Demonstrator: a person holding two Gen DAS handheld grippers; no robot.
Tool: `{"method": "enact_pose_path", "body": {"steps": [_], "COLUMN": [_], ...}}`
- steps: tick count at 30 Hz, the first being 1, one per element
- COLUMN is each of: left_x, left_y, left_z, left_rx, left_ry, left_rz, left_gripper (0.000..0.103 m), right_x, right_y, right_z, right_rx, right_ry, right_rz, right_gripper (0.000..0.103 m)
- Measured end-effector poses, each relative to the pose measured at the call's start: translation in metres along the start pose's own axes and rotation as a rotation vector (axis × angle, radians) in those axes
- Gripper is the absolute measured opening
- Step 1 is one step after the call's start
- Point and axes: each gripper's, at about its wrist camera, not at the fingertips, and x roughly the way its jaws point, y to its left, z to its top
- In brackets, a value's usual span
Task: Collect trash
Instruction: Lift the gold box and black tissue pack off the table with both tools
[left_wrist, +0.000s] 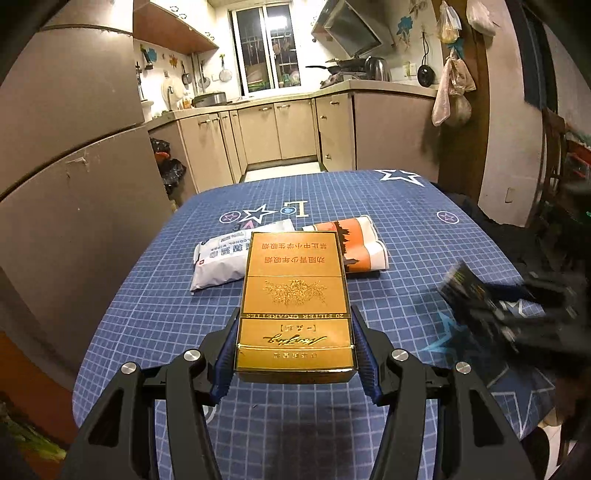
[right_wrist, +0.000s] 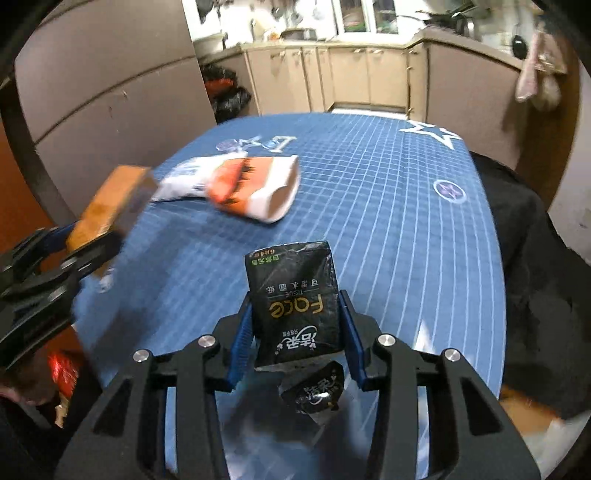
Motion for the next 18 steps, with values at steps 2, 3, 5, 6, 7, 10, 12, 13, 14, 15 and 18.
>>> {"method": "enact_pose_path", "body": {"steps": [2,3,5,6,7,10,12,13,14,15,18], "left_x": [-0.007,-0.009,-0.017,-0.020,-0.024,-0.033,-0.038,-0.042,-0.045,-0.048,-0.056], "left_y": [-0.002,-0.002,-0.005,-0.007,-0.009,-0.018,-0.024,-0.028,-0.031,-0.033,-0.042], "left_z": [-0.002,-0.002,-0.003,-0.003,-0.004,-0.007,-0.008,-0.008,-0.007,-0.007,-0.003], "left_rx": [0.006,0.010,0.017,0.020,0.025,0.040,0.050,0.057,0.061,0.066,0.080], "left_ry": [-0.010,-0.014,-0.025,-0.029,-0.035,-0.043,-0.049,-0.053,-0.058,-0.063,-0.080], "left_rz": [0.004,0.004,-0.001,-0.004,-0.008,-0.021,-0.031,-0.038,-0.041,-0.043,-0.060], "left_gripper": [0.057,0.057,0.057,0.057,0.057,0.057,0.057,0.057,0.057,0.057,0.057], "right_x": [-0.019,-0.027,-0.041,-0.047,-0.054,-0.069,-0.086,-0.092,-0.101,-0.109,-0.141], "right_y": [0.012,0.020,0.028,0.031,0.035,0.045,0.047,0.046,0.046,0.042,0.034], "right_z": [-0.017,-0.026,-0.042,-0.049,-0.057,-0.075,-0.081,-0.082,-0.083,-0.083,-0.081], "right_rx": [0.018,0.025,0.039,0.047,0.061,0.066,0.065,0.069,0.074,0.078,0.080], "right_ry": [-0.026,-0.033,-0.050,-0.057,-0.064,-0.091,-0.131,-0.148,-0.172,-0.195,-0.271], "right_rz": [-0.004,-0.009,-0.043,-0.055,-0.060,-0.107,-0.153,-0.167,-0.184,-0.203,-0.269], "right_gripper": [0.041,0.041,0.041,0.041,0.041,0.041,0.041,0.041,0.041,0.041,0.041]}}
